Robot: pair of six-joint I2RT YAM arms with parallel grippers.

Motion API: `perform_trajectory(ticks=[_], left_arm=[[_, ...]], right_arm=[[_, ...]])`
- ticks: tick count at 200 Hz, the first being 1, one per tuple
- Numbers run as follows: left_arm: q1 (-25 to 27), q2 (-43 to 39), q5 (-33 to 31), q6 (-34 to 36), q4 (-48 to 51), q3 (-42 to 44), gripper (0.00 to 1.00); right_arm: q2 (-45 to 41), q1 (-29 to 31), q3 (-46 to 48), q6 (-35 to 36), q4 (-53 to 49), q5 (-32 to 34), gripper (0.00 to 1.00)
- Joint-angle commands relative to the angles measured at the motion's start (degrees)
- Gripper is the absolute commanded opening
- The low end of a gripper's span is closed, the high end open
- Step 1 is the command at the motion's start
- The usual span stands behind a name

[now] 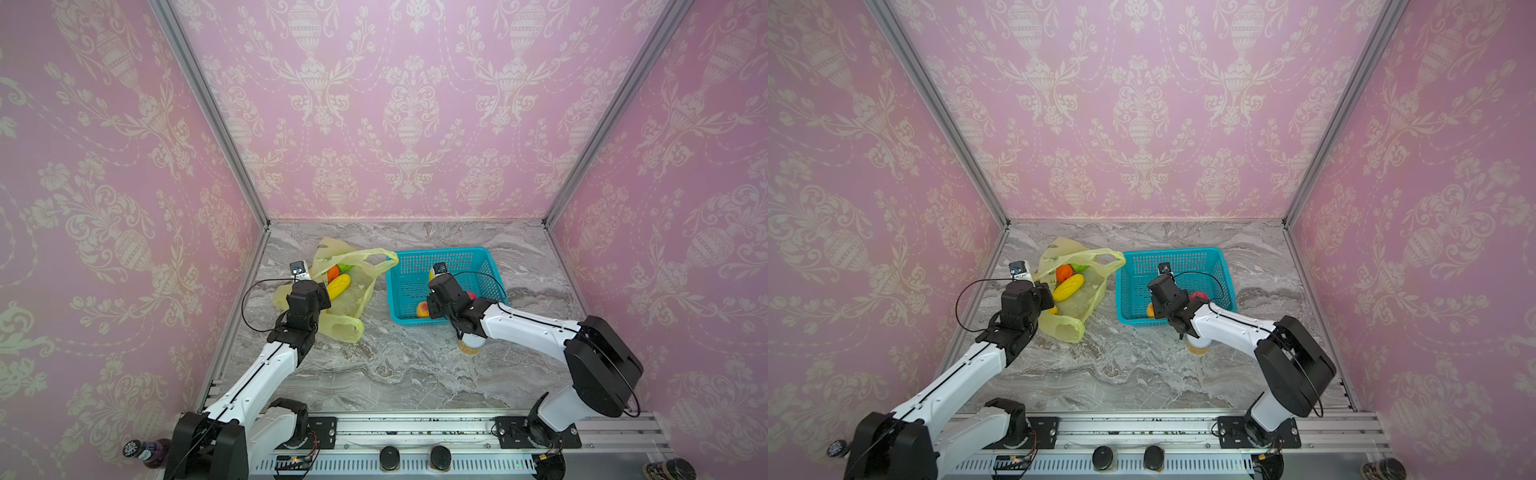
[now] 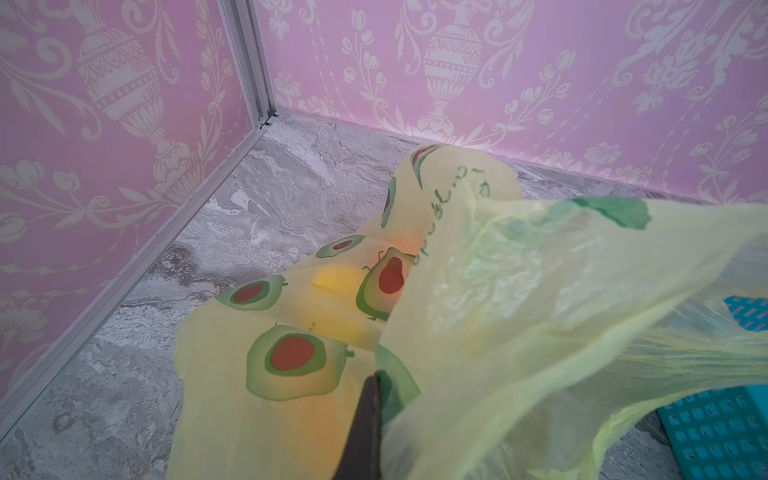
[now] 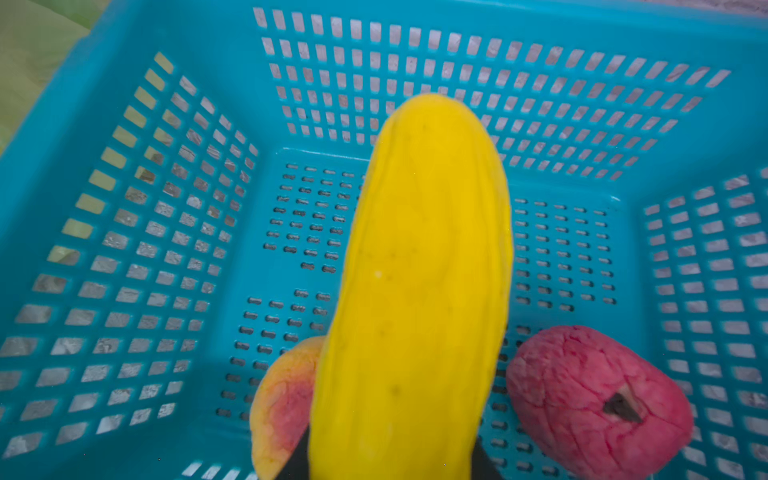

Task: Untie the knot of the plastic bag and take out the fruit
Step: 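Carry the long yellow fruit into the teal basket and release it, then move the right gripper back into the bag toward the orange-yellow pepper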

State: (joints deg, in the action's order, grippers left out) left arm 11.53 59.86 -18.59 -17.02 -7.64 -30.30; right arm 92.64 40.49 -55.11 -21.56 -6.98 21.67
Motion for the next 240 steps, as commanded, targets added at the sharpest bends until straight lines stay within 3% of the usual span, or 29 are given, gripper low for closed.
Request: perform_trajectory(ticks=[1, 58, 103, 125, 148, 202, 240], left_arm=[[0.29, 0.7, -1.11, -0.04, 1.13, -1.78, 0.0], [0.33, 0.7, -1.04, -0.03, 1.12, -1.76, 0.0], [0.33, 0.61, -1.1, -0.03, 1.14, -1.78, 0.0], [0.34, 0.61, -1.12, -0.03, 1.14, -1.79, 0.0], [0.31, 0.61, -1.11, -0.01, 1.14, -1.77, 0.0], [0.34, 0.64, -0.94, -0.02, 1.14, -1.78, 0.0], [0.33, 0.61, -0.9, -0.06, 1.05, -1.71, 0.0]], right_arm=[[4.11, -0.72, -3.76, -1.71, -3.7, -1.58, 0.18], [10.25, -1.73, -6.49, -2.78, -3.1, -4.5, 0.25], [10.75, -1.91, -6.94, -2.87, -2.97, -5.23, 0.46], [9.88, -1.93, -6.52, -2.87, -2.86, -4.98, 0.63], [8.02, -1.95, -5.5, -2.96, -2.6, -4.54, 0.72], [-5.35, -0.61, 1.11, -1.77, -0.27, -2.26, 0.67], [-18.08, 10.15, 8.43, 7.12, 10.96, -2.07, 0.59]])
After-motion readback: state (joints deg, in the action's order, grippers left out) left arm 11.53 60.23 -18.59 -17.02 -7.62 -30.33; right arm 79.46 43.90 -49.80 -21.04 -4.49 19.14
